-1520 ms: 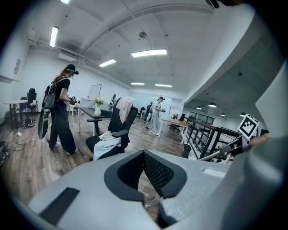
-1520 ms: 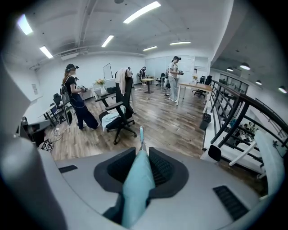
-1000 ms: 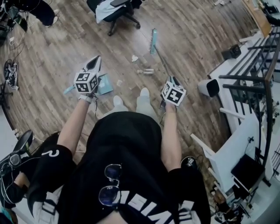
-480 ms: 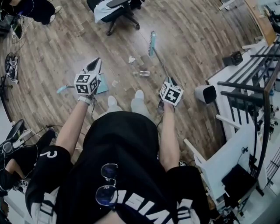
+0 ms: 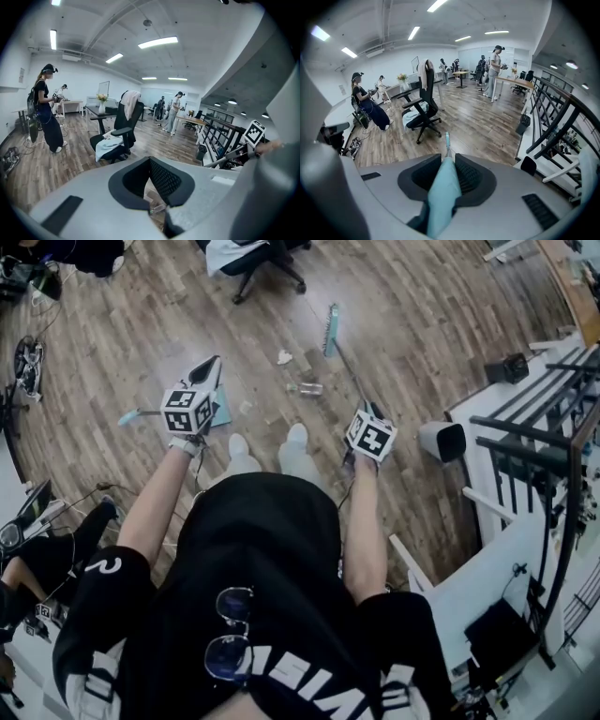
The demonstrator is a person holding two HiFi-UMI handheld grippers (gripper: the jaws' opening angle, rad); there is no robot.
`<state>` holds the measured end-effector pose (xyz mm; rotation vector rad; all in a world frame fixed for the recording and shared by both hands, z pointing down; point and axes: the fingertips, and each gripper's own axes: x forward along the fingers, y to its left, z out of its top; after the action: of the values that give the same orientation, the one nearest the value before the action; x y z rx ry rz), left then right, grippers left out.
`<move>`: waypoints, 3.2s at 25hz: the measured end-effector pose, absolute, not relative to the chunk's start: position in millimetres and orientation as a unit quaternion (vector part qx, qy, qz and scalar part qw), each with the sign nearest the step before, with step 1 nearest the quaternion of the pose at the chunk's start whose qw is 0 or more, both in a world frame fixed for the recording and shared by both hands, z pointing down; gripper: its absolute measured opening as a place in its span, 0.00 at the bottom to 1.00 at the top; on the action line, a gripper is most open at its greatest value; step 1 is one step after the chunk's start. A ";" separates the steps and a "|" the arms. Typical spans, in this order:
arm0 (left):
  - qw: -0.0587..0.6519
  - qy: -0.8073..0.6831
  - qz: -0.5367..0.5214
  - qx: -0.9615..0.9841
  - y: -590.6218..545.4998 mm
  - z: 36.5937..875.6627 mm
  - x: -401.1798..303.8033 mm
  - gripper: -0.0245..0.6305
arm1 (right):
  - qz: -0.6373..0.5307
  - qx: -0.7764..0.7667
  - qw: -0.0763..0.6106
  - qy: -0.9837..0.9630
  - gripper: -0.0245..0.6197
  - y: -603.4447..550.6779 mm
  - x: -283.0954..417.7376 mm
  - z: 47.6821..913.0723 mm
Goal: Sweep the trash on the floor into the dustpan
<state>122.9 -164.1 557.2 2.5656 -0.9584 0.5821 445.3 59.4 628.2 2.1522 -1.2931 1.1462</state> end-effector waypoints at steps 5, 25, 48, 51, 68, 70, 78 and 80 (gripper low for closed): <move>0.177 -0.313 0.225 0.906 -152.9 578.2 148.5 0.03 | 0.416 0.759 0.198 -0.460 0.17 68.9 458.0 646.6; 0.225 -0.283 0.263 0.895 -107.8 654.8 232.2 0.03 | 0.507 0.720 0.226 -0.416 0.17 127.1 504.5 767.6; 0.301 -0.402 0.249 0.828 -95.8 701.2 -2.3 0.03 | 0.545 0.604 0.307 -0.493 0.17 75.5 275.4 852.8; 0.303 -0.409 0.247 0.825 -96.2 700.5 -39.0 0.03 | 0.538 0.602 0.312 -0.500 0.17 66.8 239.0 851.5; 0.319 -0.458 0.215 0.801 -117.1 711.8 -237.8 0.03 | 0.471 0.623 0.423 -0.460 0.17 12.6 53.9 845.1; 0.322 -0.466 0.212 0.797 -118.0 712.9 -260.4 0.03 | 0.494 0.607 0.374 -0.497 0.17 -5.2 8.9 848.4; 0.331 -0.485 0.203 0.784 -116.4 714.4 -318.2 0.03 | 0.523 0.590 0.296 -0.539 0.17 -37.4 -58.3 844.7; 0.332 -0.486 0.202 0.783 -117.5 714.3 -322.1 0.03 | 0.519 0.585 0.304 -0.543 0.17 -36.7 -60.6 842.2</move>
<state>-322.1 -117.5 714.3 2.0457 -1.2690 0.5290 -60.6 -36.7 842.2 1.5506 -1.4393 1.3757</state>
